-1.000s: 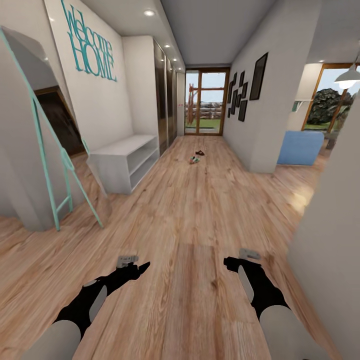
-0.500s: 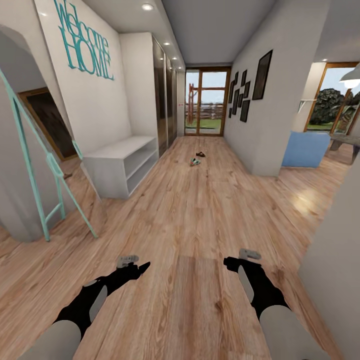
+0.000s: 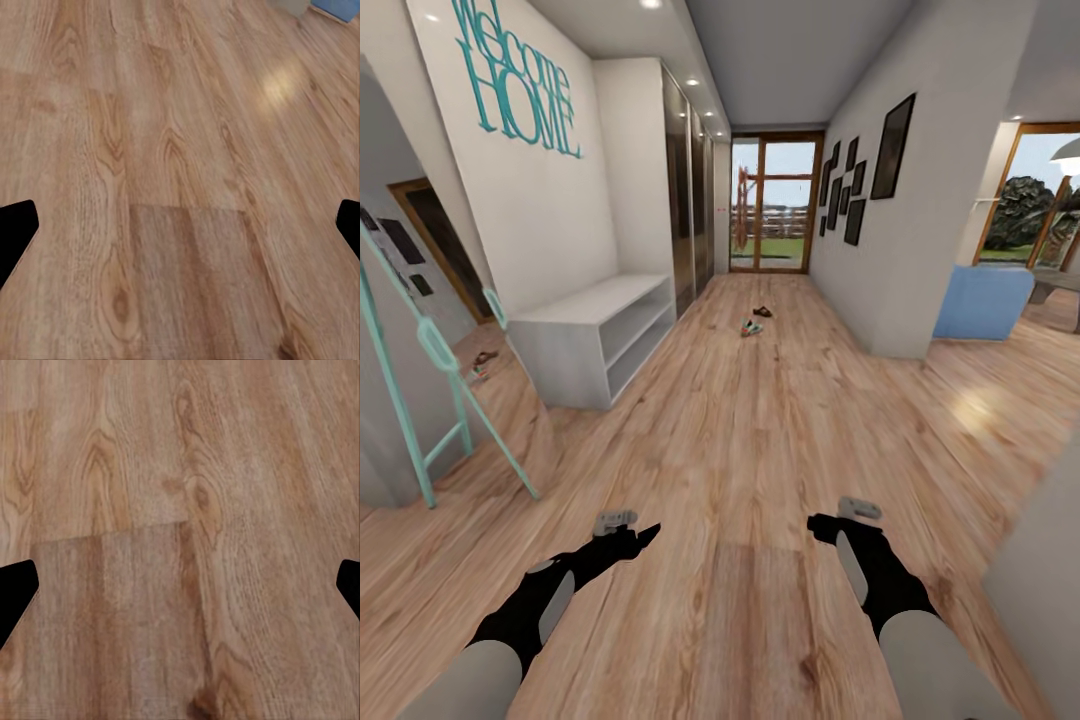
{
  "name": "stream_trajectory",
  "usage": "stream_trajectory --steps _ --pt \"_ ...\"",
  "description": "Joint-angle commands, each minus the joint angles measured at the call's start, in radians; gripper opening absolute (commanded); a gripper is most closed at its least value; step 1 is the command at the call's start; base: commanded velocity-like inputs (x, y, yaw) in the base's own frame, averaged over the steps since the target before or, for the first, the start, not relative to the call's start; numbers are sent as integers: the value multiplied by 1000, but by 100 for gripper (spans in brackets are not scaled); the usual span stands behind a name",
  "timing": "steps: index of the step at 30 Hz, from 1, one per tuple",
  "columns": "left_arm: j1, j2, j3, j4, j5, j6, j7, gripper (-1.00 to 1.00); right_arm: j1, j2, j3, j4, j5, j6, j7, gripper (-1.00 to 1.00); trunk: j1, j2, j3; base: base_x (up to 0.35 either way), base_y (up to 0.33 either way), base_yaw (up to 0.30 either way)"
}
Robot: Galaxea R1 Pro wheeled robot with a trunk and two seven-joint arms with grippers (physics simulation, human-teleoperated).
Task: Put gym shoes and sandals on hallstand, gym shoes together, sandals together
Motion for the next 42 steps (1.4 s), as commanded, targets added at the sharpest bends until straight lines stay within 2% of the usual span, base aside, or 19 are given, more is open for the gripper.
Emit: stream_trajectory --steps 1,18,42 --pt "0 0 2 0 10 9 -5 100 0 1 -3 -2 -1 5 -2 100 0 0 -1 347 0 0" --pt "0 0 2 0 10 9 -5 100 -1 1 -3 -2 0 5 -2 100 0 0 -12 347 0 0" --pt "0 0 2 0 10 9 -5 100 0 1 -3 -2 0 5 -3 100 0 0 -13 347 0 -44"
